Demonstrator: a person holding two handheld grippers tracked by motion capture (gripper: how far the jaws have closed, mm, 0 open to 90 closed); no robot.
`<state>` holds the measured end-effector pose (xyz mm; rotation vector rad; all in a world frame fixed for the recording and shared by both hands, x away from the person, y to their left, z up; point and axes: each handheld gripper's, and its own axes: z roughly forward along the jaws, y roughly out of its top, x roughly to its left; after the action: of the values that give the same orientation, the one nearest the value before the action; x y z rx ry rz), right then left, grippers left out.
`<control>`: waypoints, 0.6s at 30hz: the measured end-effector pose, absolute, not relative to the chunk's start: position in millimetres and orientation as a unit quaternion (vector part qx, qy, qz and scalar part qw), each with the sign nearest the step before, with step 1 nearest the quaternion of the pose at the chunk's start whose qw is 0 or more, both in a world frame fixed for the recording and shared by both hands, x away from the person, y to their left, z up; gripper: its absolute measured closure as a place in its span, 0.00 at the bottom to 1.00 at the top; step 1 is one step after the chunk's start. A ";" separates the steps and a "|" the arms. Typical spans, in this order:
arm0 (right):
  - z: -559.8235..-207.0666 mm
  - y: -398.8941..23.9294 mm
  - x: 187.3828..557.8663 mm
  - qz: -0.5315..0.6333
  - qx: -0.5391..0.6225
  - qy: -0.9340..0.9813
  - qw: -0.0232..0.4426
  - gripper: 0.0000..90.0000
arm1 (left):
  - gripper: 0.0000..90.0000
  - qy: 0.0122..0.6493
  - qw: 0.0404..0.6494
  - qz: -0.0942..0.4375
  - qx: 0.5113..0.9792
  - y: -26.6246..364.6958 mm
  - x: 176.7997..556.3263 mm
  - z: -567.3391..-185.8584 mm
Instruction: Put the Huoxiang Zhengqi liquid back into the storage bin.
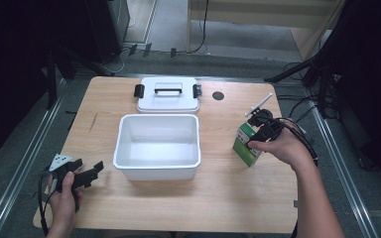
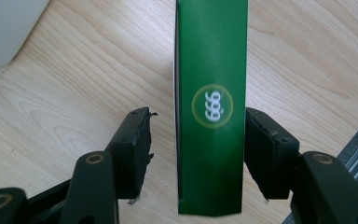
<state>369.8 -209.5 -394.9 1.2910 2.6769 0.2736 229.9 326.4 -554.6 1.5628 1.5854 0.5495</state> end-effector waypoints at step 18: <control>-404.0 -197.0 386.2 0.062 0.415 0.904 0.084 0.71 | 0.15 0.630 0.413 0.217 0.621 327.1 230.1 -554.6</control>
<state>386.2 -197.0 -404.0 1.2371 2.6964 0.1857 230.1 327.1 -554.6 1.5608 1.5854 0.5466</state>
